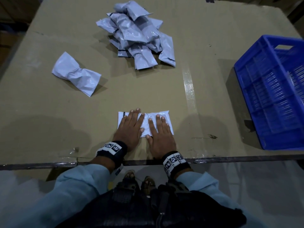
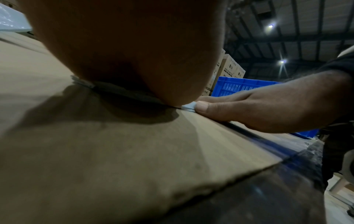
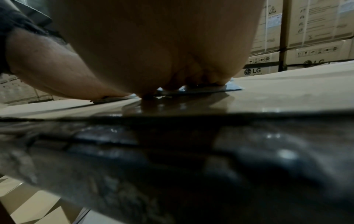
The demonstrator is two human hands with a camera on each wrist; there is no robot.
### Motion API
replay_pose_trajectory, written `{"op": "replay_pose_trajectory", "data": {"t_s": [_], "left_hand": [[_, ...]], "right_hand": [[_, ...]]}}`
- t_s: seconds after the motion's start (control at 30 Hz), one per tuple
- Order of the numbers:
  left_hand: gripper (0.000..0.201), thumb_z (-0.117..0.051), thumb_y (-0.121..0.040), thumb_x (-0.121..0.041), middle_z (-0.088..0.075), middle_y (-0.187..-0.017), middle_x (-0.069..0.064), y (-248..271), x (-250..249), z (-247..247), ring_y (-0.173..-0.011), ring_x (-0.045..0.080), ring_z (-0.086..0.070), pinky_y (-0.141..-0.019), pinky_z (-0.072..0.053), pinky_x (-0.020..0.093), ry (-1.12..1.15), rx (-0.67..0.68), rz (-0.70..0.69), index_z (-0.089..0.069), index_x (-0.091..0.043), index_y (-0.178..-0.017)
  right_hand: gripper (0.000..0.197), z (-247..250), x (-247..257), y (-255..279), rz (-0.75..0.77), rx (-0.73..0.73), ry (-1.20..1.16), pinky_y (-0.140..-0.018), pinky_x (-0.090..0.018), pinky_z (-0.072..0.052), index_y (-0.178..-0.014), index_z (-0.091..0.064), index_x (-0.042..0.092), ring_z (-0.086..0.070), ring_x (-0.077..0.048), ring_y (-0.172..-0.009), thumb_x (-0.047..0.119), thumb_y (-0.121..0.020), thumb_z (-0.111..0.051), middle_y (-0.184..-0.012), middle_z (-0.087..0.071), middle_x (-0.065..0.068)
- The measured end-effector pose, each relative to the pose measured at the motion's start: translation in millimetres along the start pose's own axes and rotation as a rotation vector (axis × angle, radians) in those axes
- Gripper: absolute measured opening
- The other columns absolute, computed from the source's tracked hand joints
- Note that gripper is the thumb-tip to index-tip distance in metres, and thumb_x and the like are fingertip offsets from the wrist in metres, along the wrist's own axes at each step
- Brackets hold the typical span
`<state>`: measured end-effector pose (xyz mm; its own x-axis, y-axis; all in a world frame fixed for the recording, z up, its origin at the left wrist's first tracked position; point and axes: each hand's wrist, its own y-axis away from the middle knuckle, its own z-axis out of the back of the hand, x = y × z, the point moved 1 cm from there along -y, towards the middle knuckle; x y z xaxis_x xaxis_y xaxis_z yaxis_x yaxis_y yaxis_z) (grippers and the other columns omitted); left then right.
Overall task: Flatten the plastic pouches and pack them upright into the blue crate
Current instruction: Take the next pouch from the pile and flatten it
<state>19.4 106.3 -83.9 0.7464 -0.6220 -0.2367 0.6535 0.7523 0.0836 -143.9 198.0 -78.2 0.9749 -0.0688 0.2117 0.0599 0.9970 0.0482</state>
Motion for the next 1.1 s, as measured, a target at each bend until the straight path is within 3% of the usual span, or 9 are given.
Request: {"op": "replay_pose_trajectory", "data": {"t_s": [0.2, 0.33, 0.53, 0.7, 0.9, 1.1], "left_hand": [[0.071, -0.011, -0.100, -0.045, -0.006, -0.170, 0.013, 0.3, -2.1, 4.1, -0.156, 0.033, -0.013, -0.124, -0.017, 0.052, 0.006, 0.031, 0.013, -0.017, -0.012, -0.163], [0.071, -0.011, -0.100, -0.046, -0.006, -0.171, 0.012, 0.6, -2.1, 6.1, -0.156, 0.032, -0.012, -0.124, -0.019, 0.052, 0.031, 0.046, 0.020, -0.017, -0.012, -0.163], [0.074, -0.015, -0.100, -0.054, -0.011, -0.170, 0.012, -0.2, 4.5, 4.5, -0.156, 0.032, -0.015, -0.123, -0.022, 0.052, 0.053, 0.076, 0.018, -0.019, -0.012, -0.162], [0.083, -0.014, -0.095, -0.063, -0.010, -0.170, 0.010, -0.9, 6.9, 6.4, -0.156, 0.029, -0.013, -0.124, -0.018, 0.051, 0.082, 0.091, 0.033, -0.018, -0.015, -0.163], [0.094, -0.020, -0.092, -0.073, -0.016, -0.169, 0.009, 5.8, 11.1, 7.8, -0.156, 0.028, -0.018, -0.125, -0.018, 0.048, 0.094, 0.008, 0.075, -0.024, -0.010, -0.161], [0.103, -0.016, -0.084, -0.083, 0.005, -0.171, 0.000, 8.8, 12.0, 8.5, -0.158, 0.020, 0.004, -0.125, -0.003, 0.048, 0.095, 0.056, 0.193, -0.005, -0.019, -0.164]], "right_hand": [[0.070, 2.6, 1.4, 0.2, -0.003, 0.001, -0.014, -0.127, -0.048, -0.011, -0.164, -0.005, 0.022, 0.002, -0.031, -0.158, 0.047, -0.103, -0.030, -0.171, 0.001, -0.013], [0.069, 2.1, -0.2, -0.4, 0.000, 0.011, -0.047, -0.126, -0.049, -0.010, -0.164, -0.005, 0.023, 0.005, -0.030, -0.158, 0.048, -0.104, -0.028, -0.171, 0.001, -0.011], [0.069, 28.7, 5.8, -11.6, -0.148, 0.006, -0.065, -0.120, -0.046, -0.026, -0.162, -0.019, 0.030, -0.020, -0.029, -0.152, 0.059, -0.100, -0.014, -0.167, -0.021, -0.007], [0.067, 28.3, 0.9, -18.5, -0.145, 0.052, 0.061, -0.115, -0.049, -0.027, -0.162, -0.020, 0.034, -0.025, -0.034, -0.149, 0.058, -0.100, -0.025, -0.168, -0.020, -0.009], [0.079, 20.8, 0.5, -14.6, -0.175, 0.016, 0.075, -0.119, -0.051, -0.024, -0.162, -0.023, 0.018, -0.017, -0.033, -0.154, 0.064, -0.097, -0.024, -0.169, -0.018, -0.008], [0.097, 21.5, -3.0, -16.6, -0.236, 0.031, 0.040, -0.124, -0.050, -0.012, -0.162, -0.016, 0.008, -0.010, -0.028, -0.157, 0.072, -0.089, -0.016, -0.169, -0.016, -0.009]]}}
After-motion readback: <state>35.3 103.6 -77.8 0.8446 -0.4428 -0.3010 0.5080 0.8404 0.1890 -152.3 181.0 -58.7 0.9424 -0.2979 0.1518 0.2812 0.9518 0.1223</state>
